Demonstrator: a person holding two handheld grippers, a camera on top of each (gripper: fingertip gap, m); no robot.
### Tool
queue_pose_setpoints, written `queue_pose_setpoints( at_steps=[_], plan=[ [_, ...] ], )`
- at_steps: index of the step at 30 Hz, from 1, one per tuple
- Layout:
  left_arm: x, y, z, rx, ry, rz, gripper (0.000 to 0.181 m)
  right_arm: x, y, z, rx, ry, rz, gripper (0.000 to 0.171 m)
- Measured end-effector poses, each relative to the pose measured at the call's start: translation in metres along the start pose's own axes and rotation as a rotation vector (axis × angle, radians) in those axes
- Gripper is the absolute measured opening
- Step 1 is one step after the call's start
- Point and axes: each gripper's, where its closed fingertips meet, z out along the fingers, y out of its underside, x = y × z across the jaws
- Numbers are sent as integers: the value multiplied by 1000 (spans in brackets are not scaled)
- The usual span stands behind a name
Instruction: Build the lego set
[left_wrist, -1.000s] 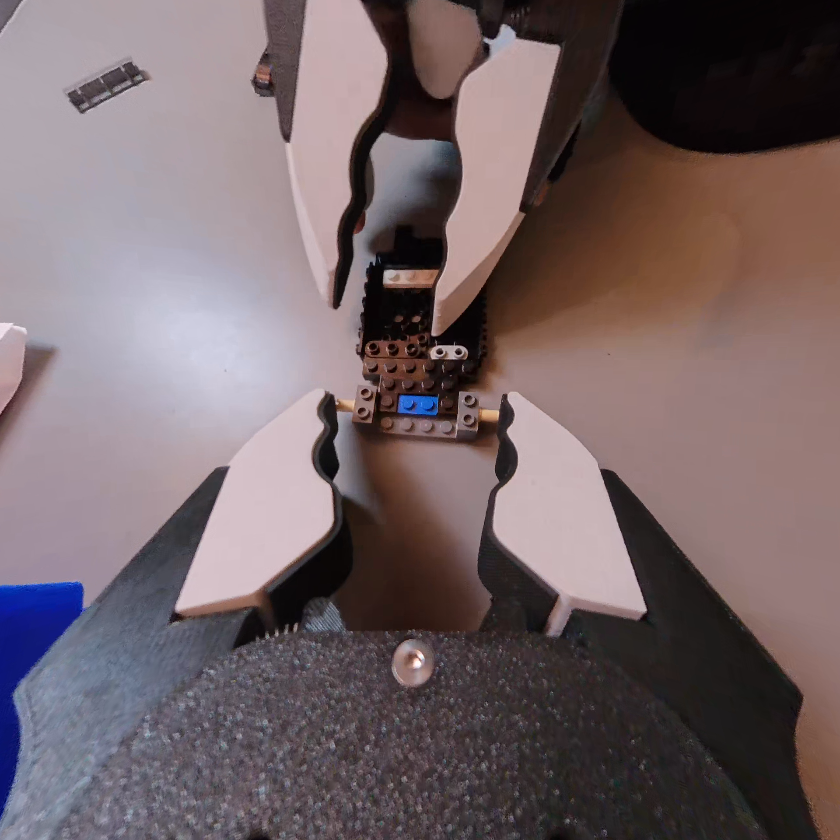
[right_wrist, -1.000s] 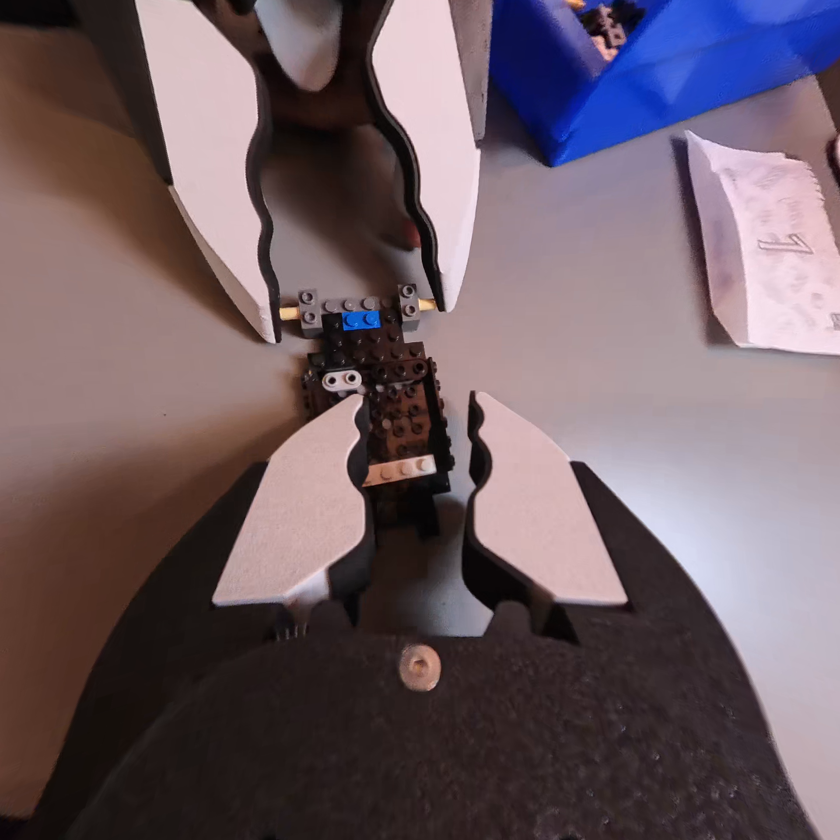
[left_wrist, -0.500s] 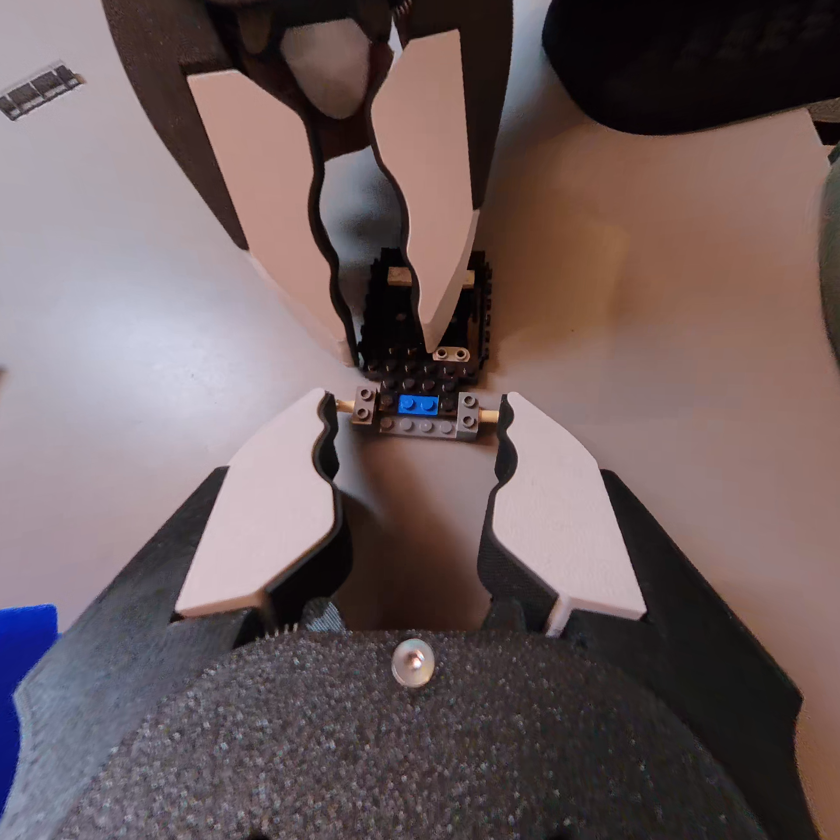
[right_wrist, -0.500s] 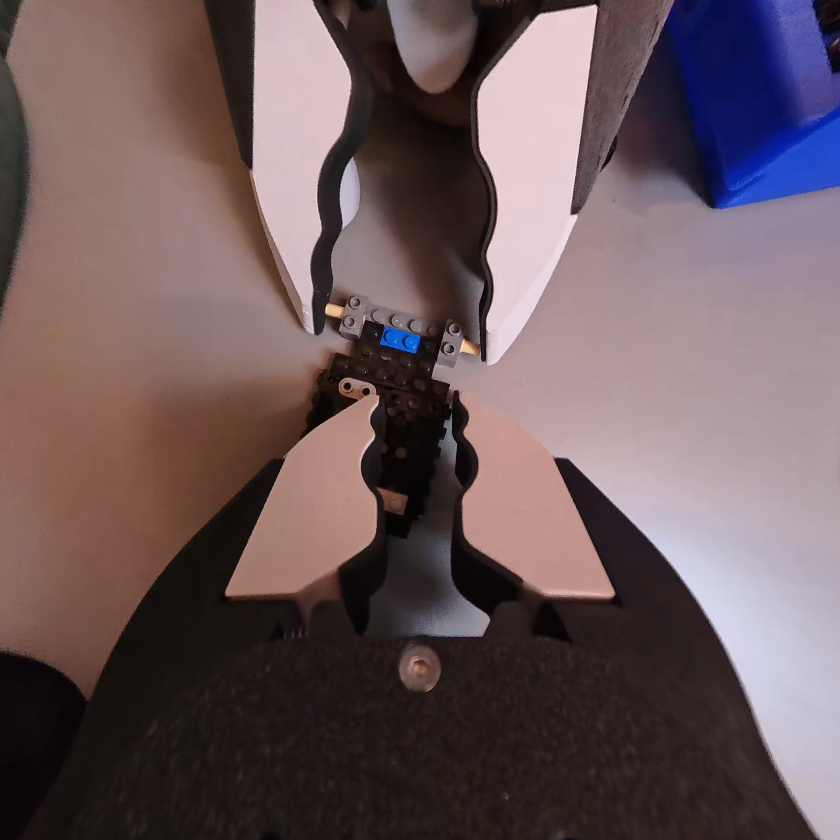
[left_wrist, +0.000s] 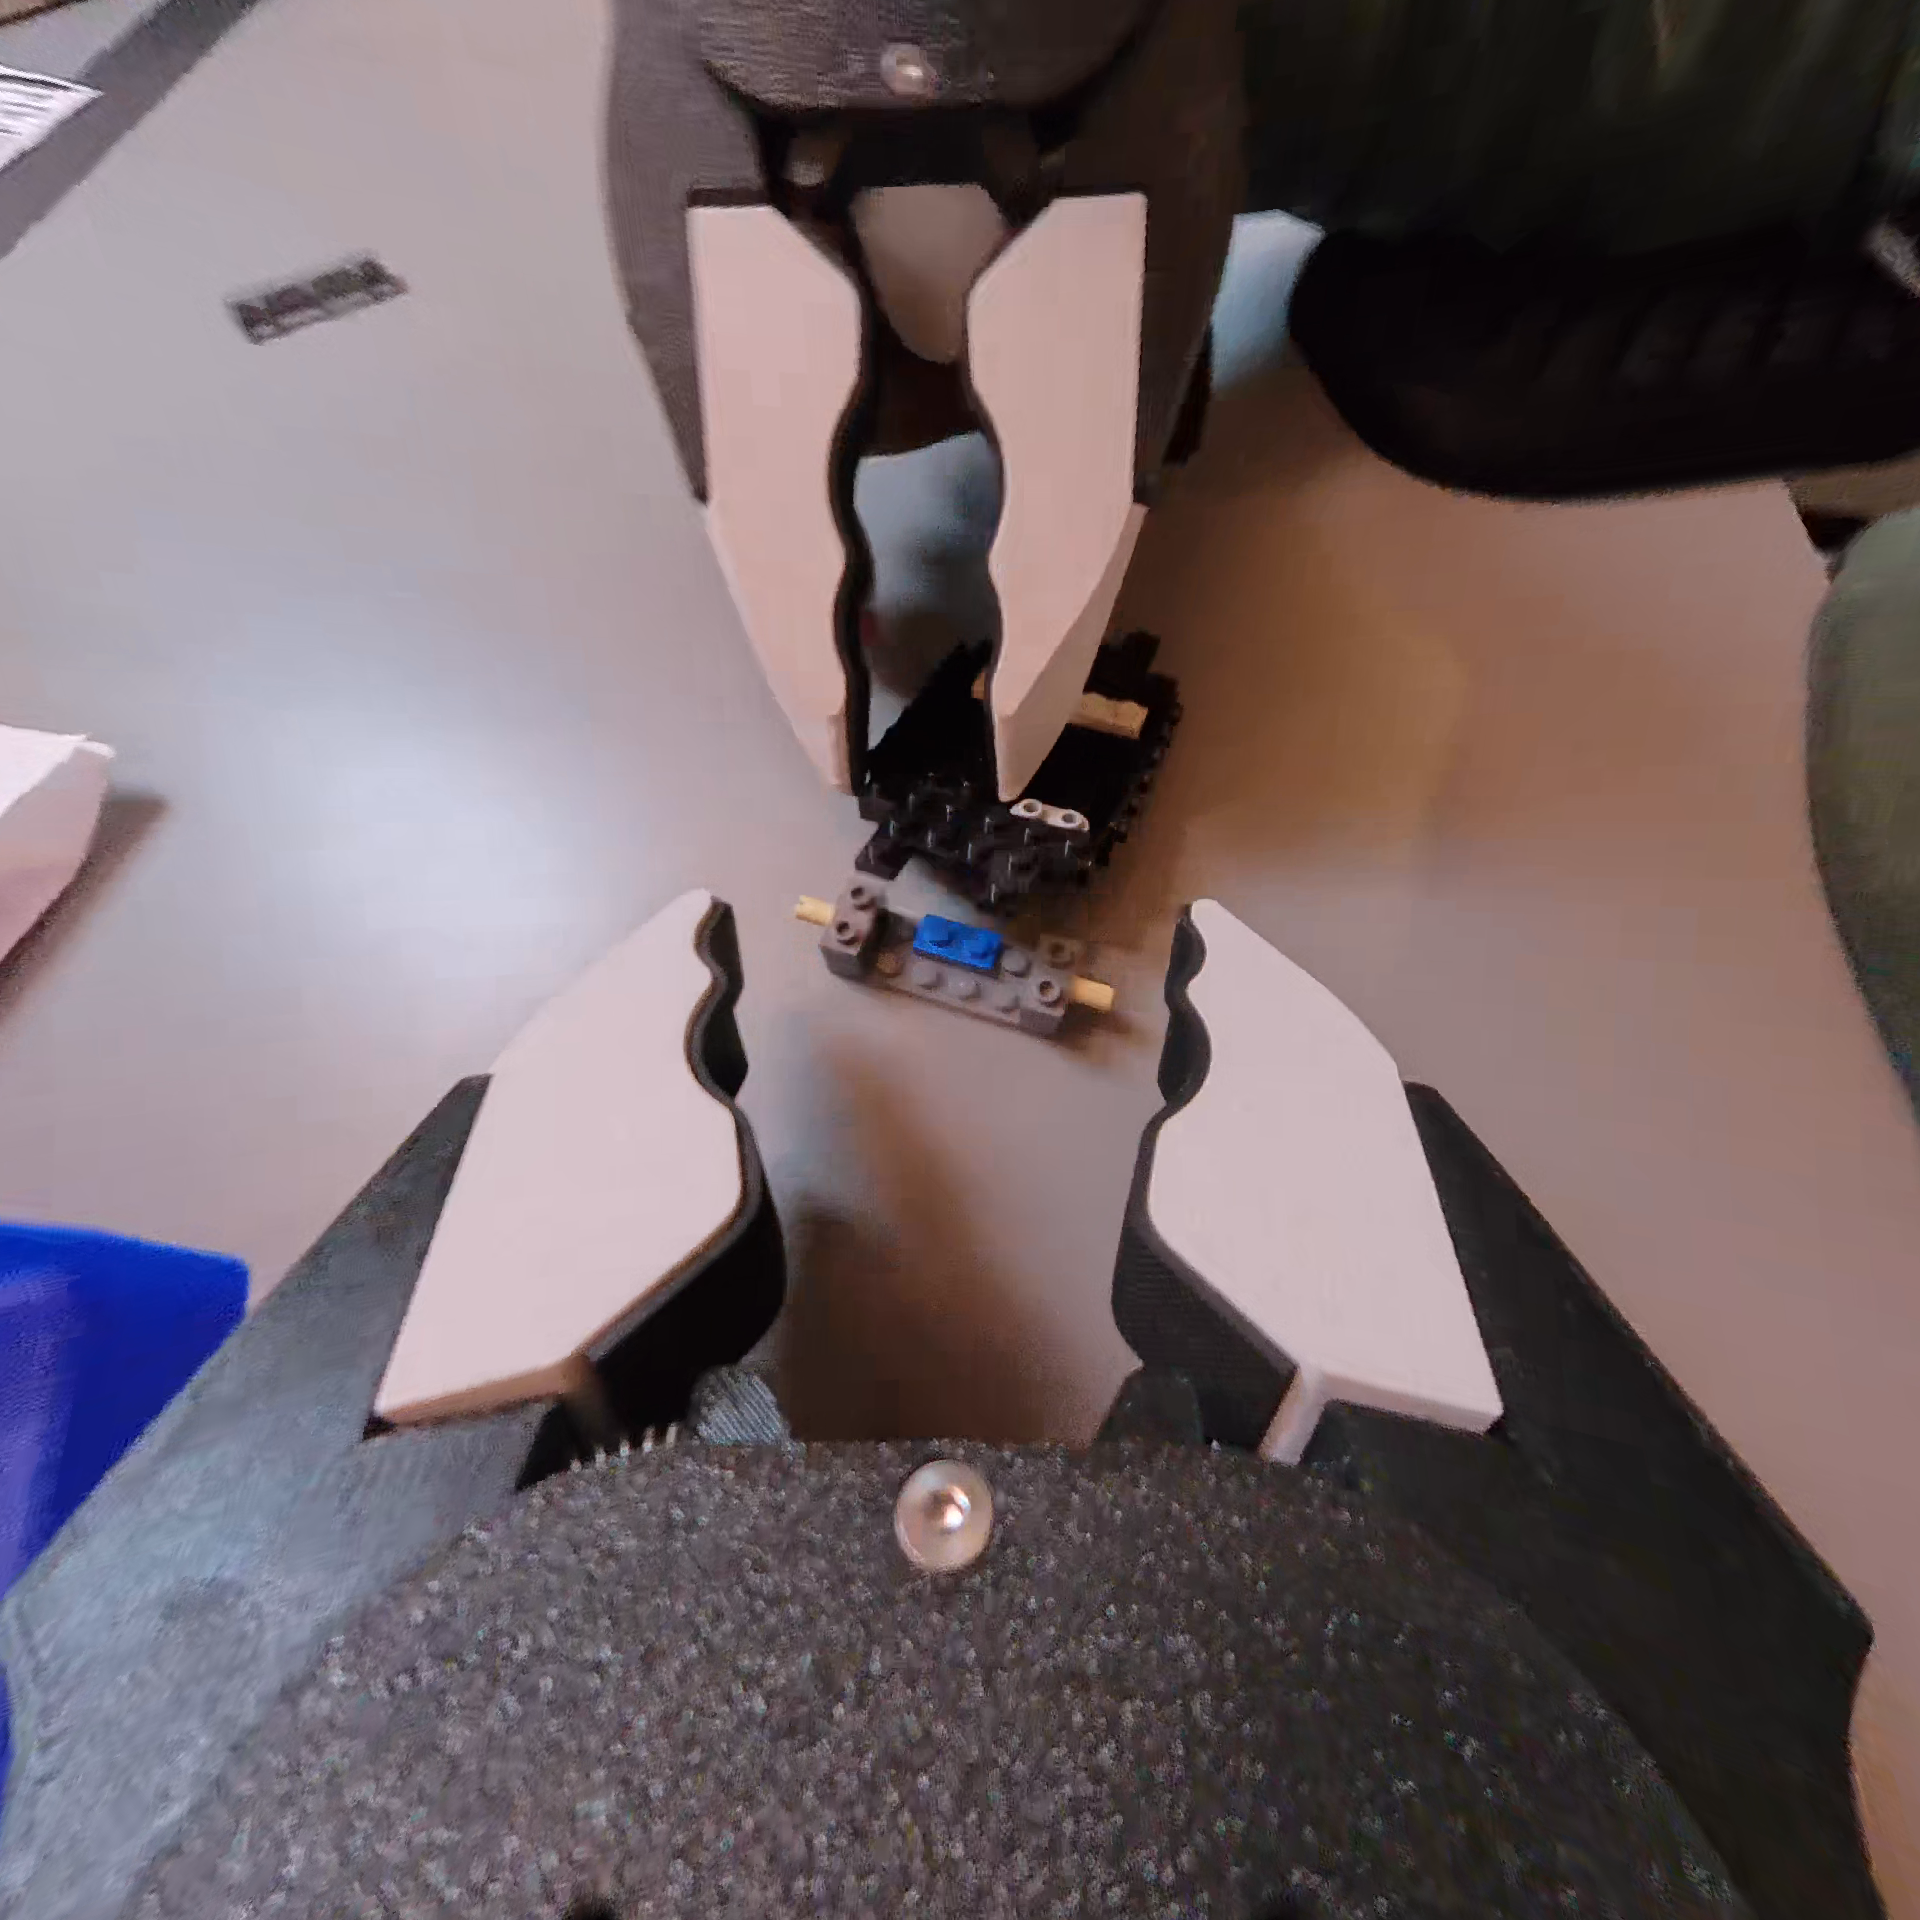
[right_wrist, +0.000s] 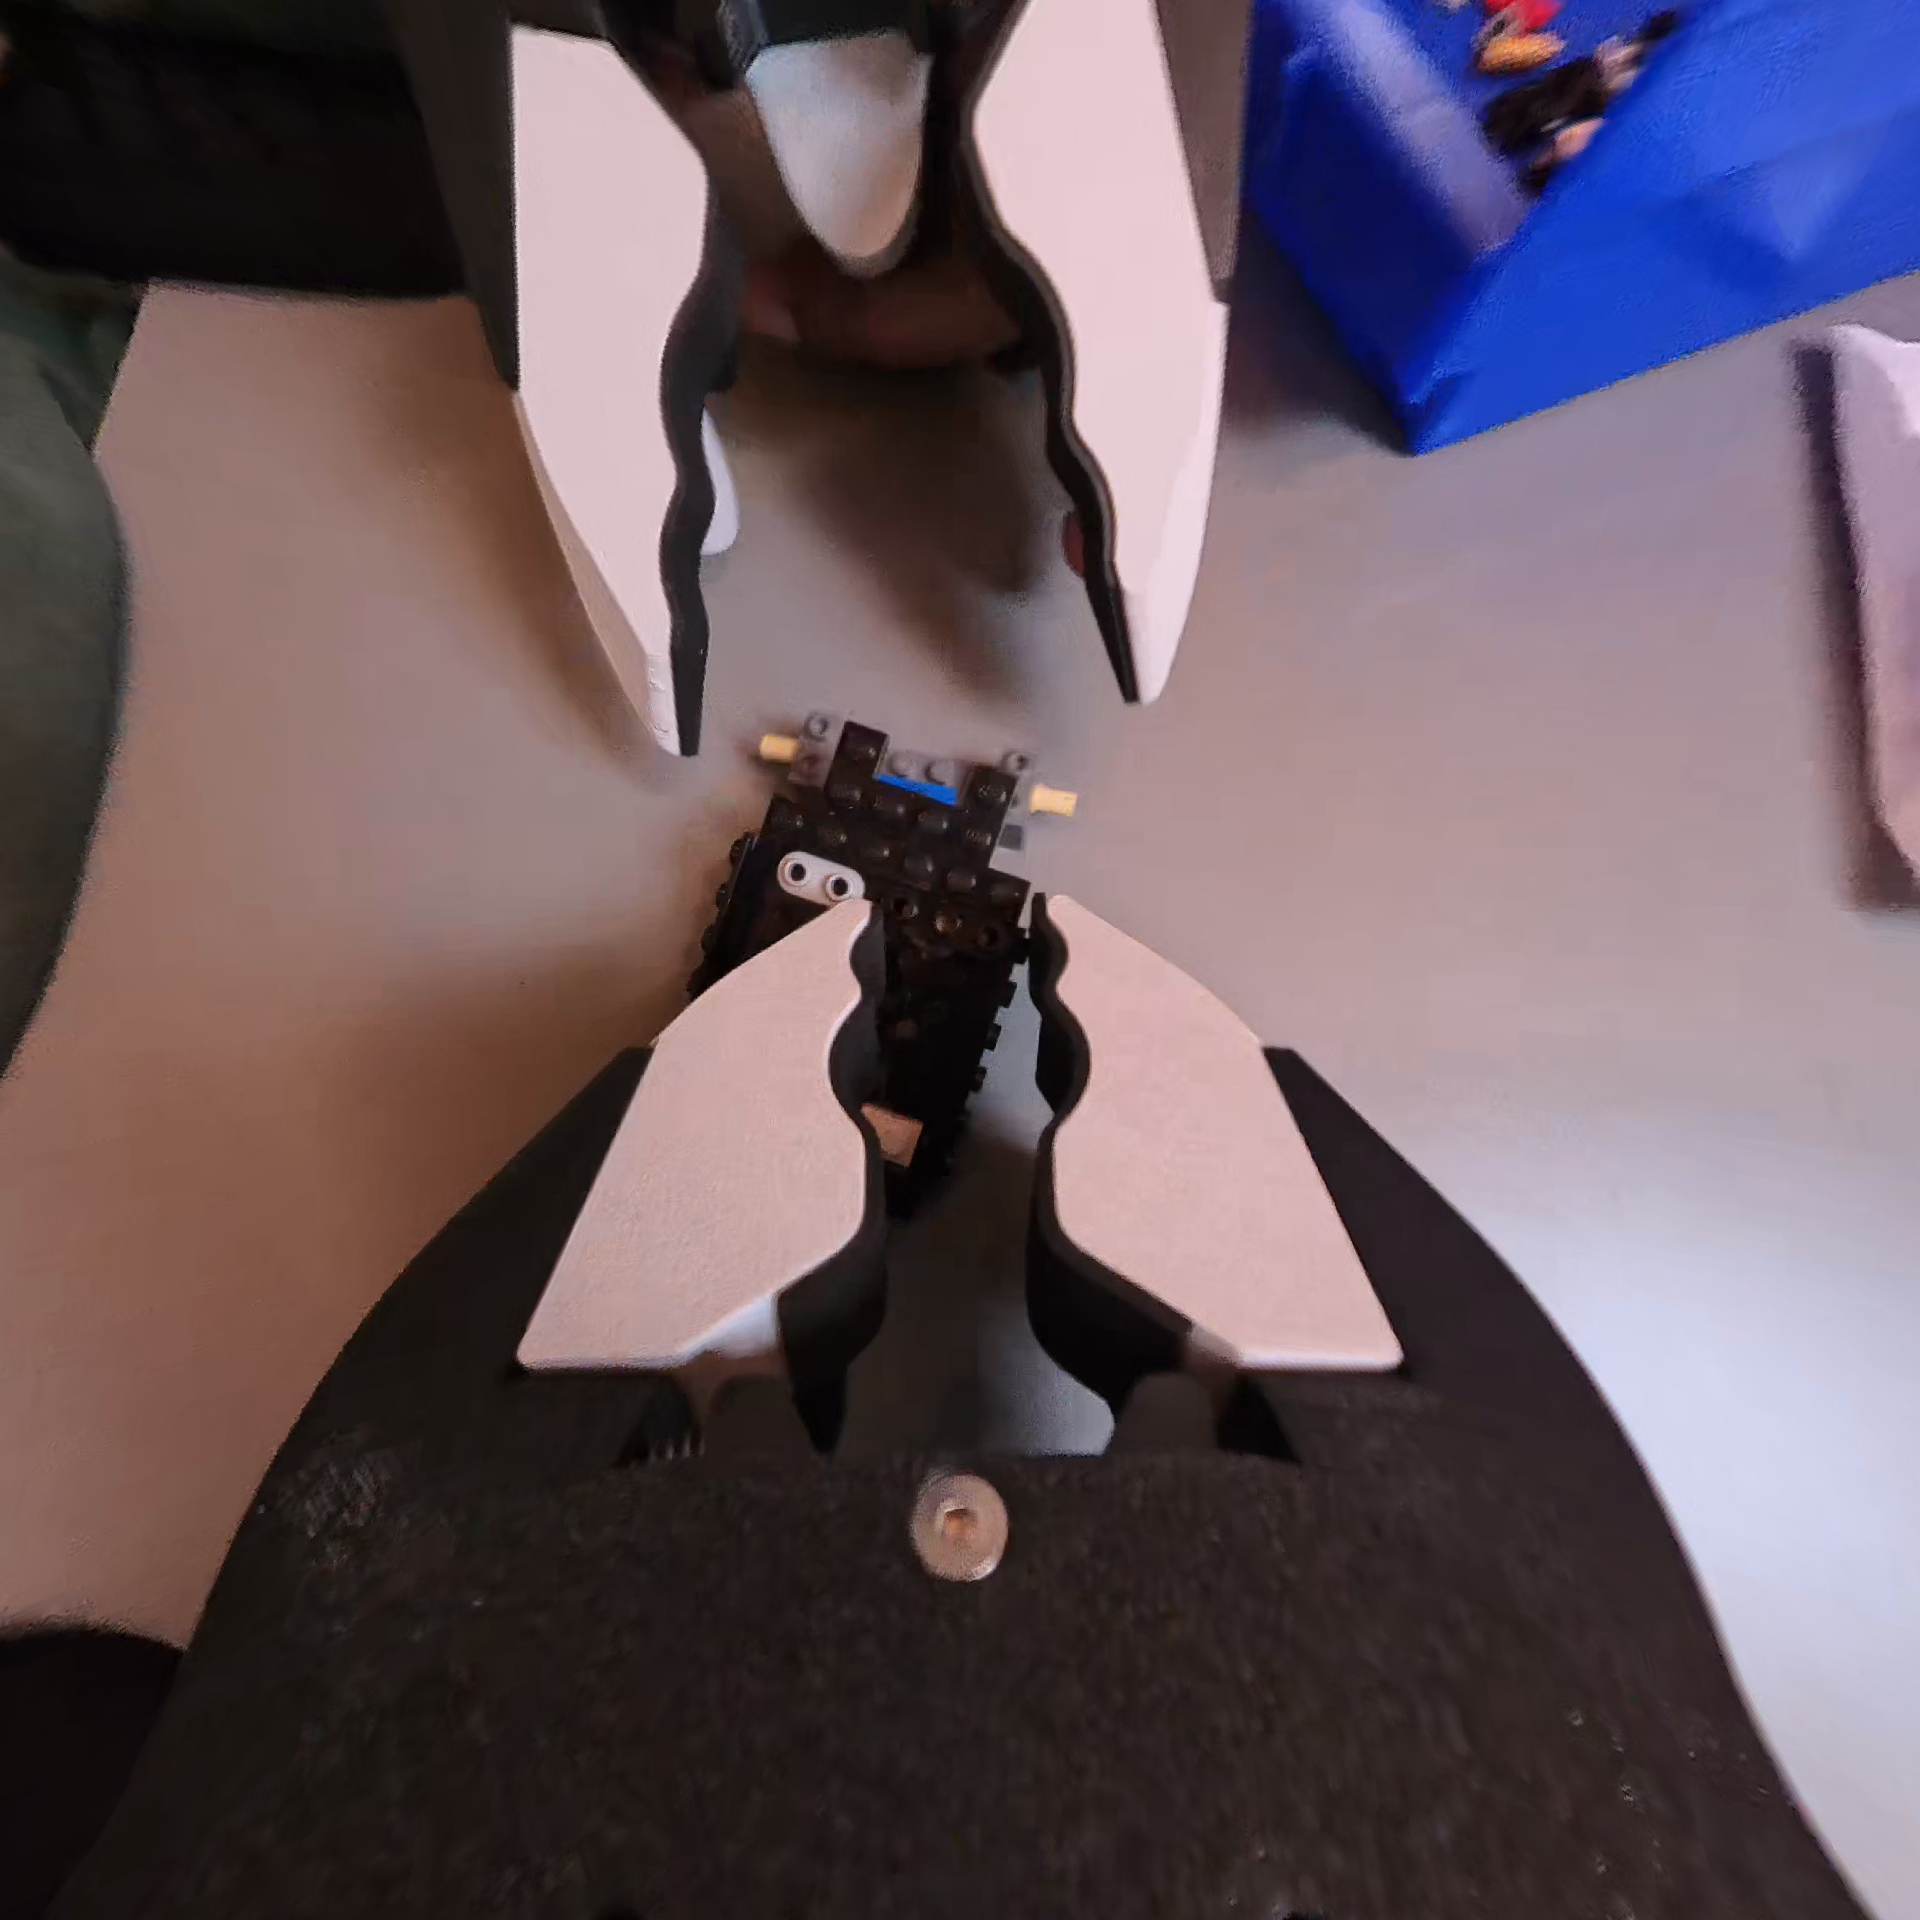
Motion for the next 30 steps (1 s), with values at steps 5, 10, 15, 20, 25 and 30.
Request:
queue_pose_setpoints(
  at_steps=[5, 10, 15, 20, 25, 30],
  plan=[
    [-24, -26, -13, 187, -65, -222, 74, 28, -20, -36, 165, 188, 117, 26],
    [-20, -30, -11, 234, 10, -367, 70, 36, -28, -52, 324, 301, 282, 26],
    [-12, -34, -10, 235, 9, -296, 61, 36, -31, -55, 403, 355, 358, 26],
    [-7, -52, -10, 327, 22, -340, 47, 40, -42, -48, 428, 442, 354, 26],
    [-12, -57, -12, 375, 22, -406, 37, 37, -47, -41, 403, 530, 262, 26],
    [-21, -56, -13, 388, 38, -491, 18, 39, -53, -44, 361, 642, 141, 26]
  ],
)
